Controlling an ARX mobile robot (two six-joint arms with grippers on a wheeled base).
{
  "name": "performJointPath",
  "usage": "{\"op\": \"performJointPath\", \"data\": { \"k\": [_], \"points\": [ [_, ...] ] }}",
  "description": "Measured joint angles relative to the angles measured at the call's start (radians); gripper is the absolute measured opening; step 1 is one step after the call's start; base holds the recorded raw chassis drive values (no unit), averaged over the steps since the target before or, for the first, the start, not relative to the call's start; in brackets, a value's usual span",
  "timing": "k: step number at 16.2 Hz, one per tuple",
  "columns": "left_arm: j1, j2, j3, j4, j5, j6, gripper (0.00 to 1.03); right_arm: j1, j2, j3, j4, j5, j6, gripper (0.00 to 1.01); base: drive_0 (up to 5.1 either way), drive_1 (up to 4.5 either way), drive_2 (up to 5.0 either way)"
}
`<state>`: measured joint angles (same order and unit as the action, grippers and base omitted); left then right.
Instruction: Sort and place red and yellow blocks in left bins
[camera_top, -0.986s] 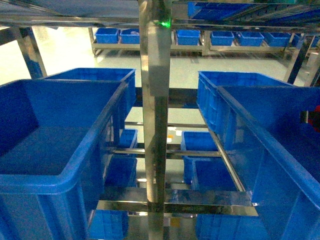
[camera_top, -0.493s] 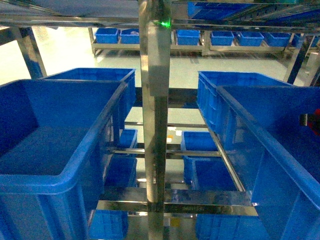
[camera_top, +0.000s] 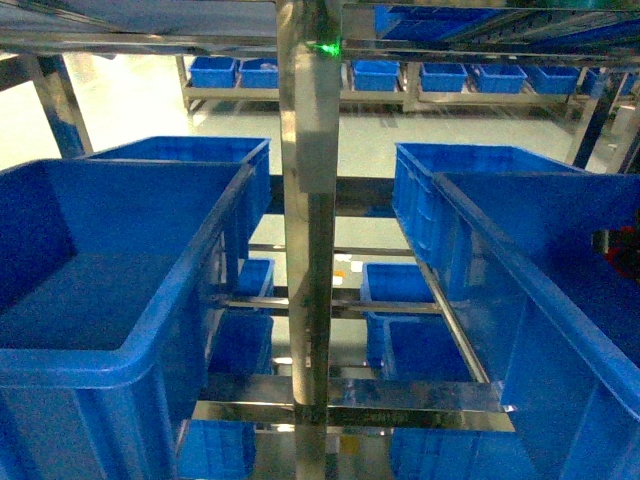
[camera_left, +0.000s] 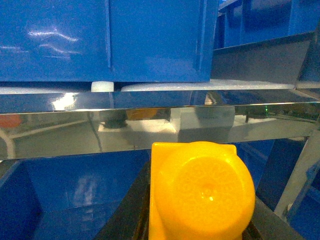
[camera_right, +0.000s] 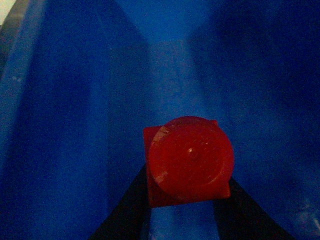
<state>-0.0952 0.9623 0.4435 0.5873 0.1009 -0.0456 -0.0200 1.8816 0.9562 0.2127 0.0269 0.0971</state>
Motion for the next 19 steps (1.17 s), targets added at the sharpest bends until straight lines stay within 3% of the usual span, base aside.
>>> {"op": "performJointPath", "data": {
  "k": [2, 6, 8, 9, 10, 14, 19],
  "points": [
    [0.000, -0.002, 0.000, 0.002, 0.000, 0.000, 0.27, -0.020, 0.105, 0.110, -0.091, -0.072, 0.055, 0.28, 0.0, 0.00, 0.0],
    [0.000, -0.002, 0.000, 0.000, 0.000, 0.000, 0.27, -0.033, 0.214, 0.193, -0.227, -0.209, 0.142, 0.28, 0.0, 0.00, 0.0],
    [0.000, -0.002, 0.000, 0.001, 0.000, 0.000, 0.27, -0.047, 0.299, 0.278, -0.246, -0.183, 0.158, 0.28, 0.0, 0.00, 0.0],
    [0.000, -0.002, 0.000, 0.001, 0.000, 0.000, 0.27, -0.047, 0.360, 0.384, -0.296, -0.137, 0.144, 0.28, 0.0, 0.00, 0.0],
    [0.000, -0.002, 0.000, 0.000, 0.000, 0.000, 0.27, -0.047, 0.377, 0.415, -0.302, -0.125, 0.135, 0.28, 0.0, 0.00, 0.0],
    [0.000, -0.002, 0.000, 0.001, 0.000, 0.000, 0.27, -0.046, 0.465, 0.504, -0.340, -0.076, 0.095, 0.28, 0.0, 0.00, 0.0],
    [0.000, -0.002, 0.000, 0.000, 0.000, 0.000, 0.27, -0.046, 0.525, 0.520, -0.332, -0.049, 0.089, 0.28, 0.0, 0.00, 0.0]
  ]
}}
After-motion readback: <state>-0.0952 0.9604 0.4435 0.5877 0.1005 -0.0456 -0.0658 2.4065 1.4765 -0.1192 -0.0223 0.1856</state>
